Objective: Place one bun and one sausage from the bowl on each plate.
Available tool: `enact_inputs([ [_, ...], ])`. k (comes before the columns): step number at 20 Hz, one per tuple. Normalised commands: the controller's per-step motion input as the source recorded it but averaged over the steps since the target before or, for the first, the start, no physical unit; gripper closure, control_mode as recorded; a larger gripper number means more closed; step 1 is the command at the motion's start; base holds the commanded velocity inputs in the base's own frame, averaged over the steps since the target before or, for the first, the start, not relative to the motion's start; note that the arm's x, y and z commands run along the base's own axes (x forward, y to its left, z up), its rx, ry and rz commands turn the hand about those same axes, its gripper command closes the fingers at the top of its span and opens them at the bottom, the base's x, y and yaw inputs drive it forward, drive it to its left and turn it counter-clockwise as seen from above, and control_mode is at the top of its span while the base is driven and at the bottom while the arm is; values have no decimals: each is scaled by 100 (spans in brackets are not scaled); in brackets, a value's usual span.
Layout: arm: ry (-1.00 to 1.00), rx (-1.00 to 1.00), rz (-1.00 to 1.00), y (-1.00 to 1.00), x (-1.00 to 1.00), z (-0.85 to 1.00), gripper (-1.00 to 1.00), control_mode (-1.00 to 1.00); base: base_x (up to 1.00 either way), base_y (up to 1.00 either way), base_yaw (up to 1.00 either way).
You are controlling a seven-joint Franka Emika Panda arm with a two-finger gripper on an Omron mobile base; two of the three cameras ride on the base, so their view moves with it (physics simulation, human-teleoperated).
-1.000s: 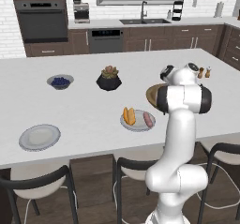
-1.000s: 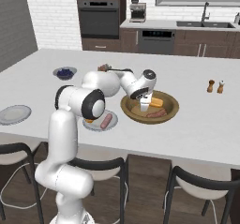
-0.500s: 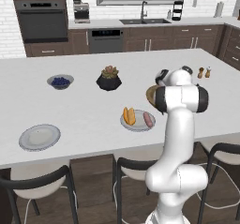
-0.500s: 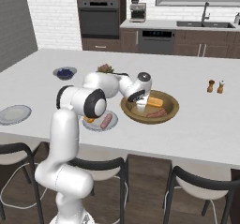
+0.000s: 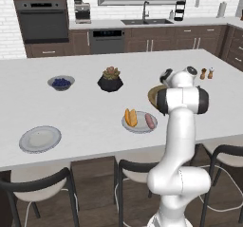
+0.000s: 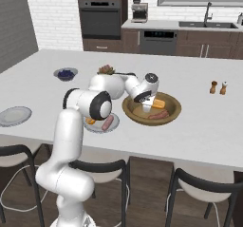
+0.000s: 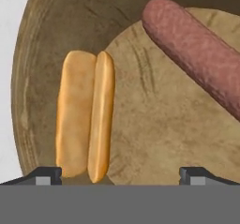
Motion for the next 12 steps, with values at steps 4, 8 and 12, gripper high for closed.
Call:
enact_inputs([
  [4,0,0,0,0,28,-3,-100,-100,0,0,0],
  [8,0,0,0,0,46,-6,-100,-100,0,0,0],
  [12,0,1,0,-6,41,-23,-100,-100,0,0,0],
])
